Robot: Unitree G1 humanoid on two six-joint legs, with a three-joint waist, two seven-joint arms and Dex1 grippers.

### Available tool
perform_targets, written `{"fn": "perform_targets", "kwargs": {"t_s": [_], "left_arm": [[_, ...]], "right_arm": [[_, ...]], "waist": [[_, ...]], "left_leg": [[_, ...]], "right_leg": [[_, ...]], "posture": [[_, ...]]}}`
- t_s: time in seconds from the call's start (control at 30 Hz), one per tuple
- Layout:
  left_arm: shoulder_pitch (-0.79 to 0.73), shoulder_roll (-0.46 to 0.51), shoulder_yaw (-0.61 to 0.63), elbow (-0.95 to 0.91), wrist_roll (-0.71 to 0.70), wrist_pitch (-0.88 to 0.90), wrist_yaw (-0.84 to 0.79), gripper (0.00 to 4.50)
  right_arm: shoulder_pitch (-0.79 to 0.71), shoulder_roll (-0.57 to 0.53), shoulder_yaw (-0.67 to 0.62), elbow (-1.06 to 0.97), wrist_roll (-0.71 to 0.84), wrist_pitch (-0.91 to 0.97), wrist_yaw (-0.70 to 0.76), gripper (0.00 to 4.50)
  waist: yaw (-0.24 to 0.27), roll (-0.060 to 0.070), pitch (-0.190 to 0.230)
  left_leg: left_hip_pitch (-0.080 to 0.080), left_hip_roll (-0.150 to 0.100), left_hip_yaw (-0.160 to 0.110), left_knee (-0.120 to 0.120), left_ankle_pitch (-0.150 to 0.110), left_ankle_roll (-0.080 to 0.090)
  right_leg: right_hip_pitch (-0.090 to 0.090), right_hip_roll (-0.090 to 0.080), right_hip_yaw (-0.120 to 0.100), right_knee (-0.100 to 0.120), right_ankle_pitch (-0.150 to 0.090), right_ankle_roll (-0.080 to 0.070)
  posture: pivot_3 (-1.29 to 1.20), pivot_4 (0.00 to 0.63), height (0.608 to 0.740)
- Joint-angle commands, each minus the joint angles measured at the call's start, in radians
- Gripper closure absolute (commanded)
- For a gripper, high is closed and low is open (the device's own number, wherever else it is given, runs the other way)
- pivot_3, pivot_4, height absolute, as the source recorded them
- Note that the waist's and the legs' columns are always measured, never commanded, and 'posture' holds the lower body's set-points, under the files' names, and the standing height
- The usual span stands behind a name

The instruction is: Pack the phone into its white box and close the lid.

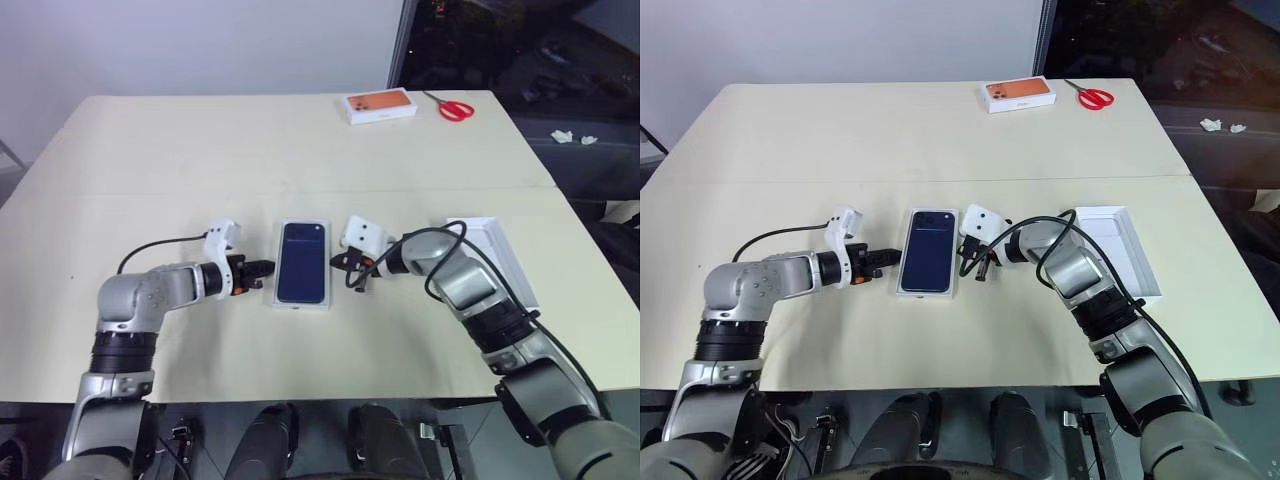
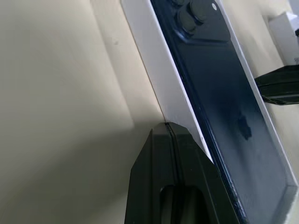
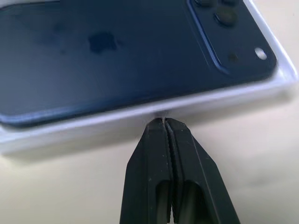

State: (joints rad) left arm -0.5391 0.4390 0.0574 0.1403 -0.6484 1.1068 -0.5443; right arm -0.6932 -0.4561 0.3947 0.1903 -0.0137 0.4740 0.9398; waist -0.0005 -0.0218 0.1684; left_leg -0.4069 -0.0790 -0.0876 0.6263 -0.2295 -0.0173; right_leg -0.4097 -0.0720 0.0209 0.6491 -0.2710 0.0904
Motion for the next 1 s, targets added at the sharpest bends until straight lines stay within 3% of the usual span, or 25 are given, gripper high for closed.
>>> {"fn": "perform_targets", "kwargs": {"t_s": [0.03, 0.37, 0.53, 0.73, 1.0], "left_arm": [[-0.049, -0.061, -0.067, 0.082, 0.029, -0.004, -0.036, 4.50], [-0.162, -0.195, -0.107, 0.221, 0.127, -0.090, -0.084, 4.50], [-0.251, -0.259, -0.107, 0.375, 0.196, -0.193, -0.096, 4.50], [-0.281, -0.277, -0.115, 0.431, 0.237, -0.228, -0.146, 4.50], [-0.227, -0.219, -0.101, 0.339, 0.255, -0.203, -0.169, 4.50]], "right_arm": [[-0.038, -0.004, -0.021, 0.009, -0.008, -0.030, 0.004, 4.42], [-0.051, -0.116, -0.072, 0.135, -0.041, -0.109, 0.028, 4.42], [-0.036, -0.162, -0.089, 0.162, -0.055, -0.128, 0.041, 4.42], [-0.033, -0.169, -0.098, 0.158, -0.064, -0.131, 0.043, 4.42], [-0.040, -0.186, -0.116, 0.156, -0.068, -0.139, 0.051, 4.42]], "waist": [[0.009, 0.000, 0.000], [0.017, 0.000, 0.000], [0.019, 0.000, 0.000], [0.012, 0.000, 0.000], [0.009, 0.000, 0.000]], "left_leg": [[0.000, 0.000, 0.000, 0.001, -0.001, 0.001], [-0.001, -0.010, -0.002, 0.005, -0.001, 0.003], [-0.001, -0.012, -0.002, 0.007, -0.001, 0.004], [-0.001, -0.011, -0.002, 0.006, -0.001, 0.004], [-0.001, -0.010, -0.002, 0.006, -0.001, 0.004]], "right_leg": [[0.001, 0.000, 0.000, 0.000, 0.000, 0.000], [0.003, -0.009, -0.002, -0.001, 0.000, 0.000], [0.005, -0.009, -0.004, -0.001, 0.000, 0.001], [0.005, -0.009, -0.003, -0.001, 0.000, 0.001], [0.004, -0.008, -0.003, -0.001, 0.000, 0.001]], "posture": [[0.00, 0.150, 0.740], [0.00, 0.150, 0.740], [0.00, 0.150, 0.740], [0.00, 0.150, 0.740], [0.00, 0.150, 0.740]]}}
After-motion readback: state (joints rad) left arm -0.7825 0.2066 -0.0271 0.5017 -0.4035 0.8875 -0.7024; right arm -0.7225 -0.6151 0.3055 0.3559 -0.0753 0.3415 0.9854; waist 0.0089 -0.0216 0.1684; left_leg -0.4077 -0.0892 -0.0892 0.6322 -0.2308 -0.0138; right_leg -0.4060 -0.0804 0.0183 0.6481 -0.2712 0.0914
